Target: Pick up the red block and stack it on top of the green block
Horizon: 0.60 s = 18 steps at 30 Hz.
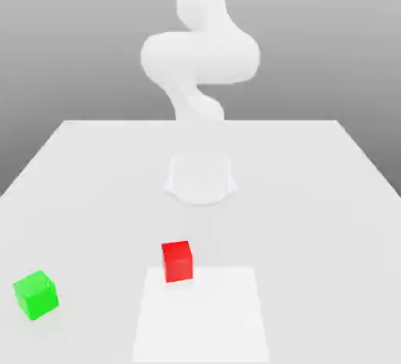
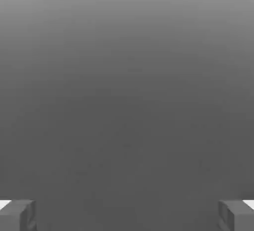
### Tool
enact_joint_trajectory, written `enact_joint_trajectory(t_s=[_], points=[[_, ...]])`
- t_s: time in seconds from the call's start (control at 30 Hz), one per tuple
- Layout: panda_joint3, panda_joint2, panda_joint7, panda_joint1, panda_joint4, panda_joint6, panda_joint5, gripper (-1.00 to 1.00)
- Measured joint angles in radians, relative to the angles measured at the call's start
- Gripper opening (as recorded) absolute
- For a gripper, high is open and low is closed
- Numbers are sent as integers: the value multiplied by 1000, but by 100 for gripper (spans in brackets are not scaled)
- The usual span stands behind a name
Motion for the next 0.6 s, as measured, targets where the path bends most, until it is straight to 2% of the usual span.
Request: enact_joint_trajectory(t_s=[0.33, 0.53, 0.6], points=[[-43, 277, -115, -15, -330, 234, -66, 0], [-117, 485, -238, -18, -552, 409, -65, 0], [-136, 601, -279, -16, -591, 497, -52, 0]])
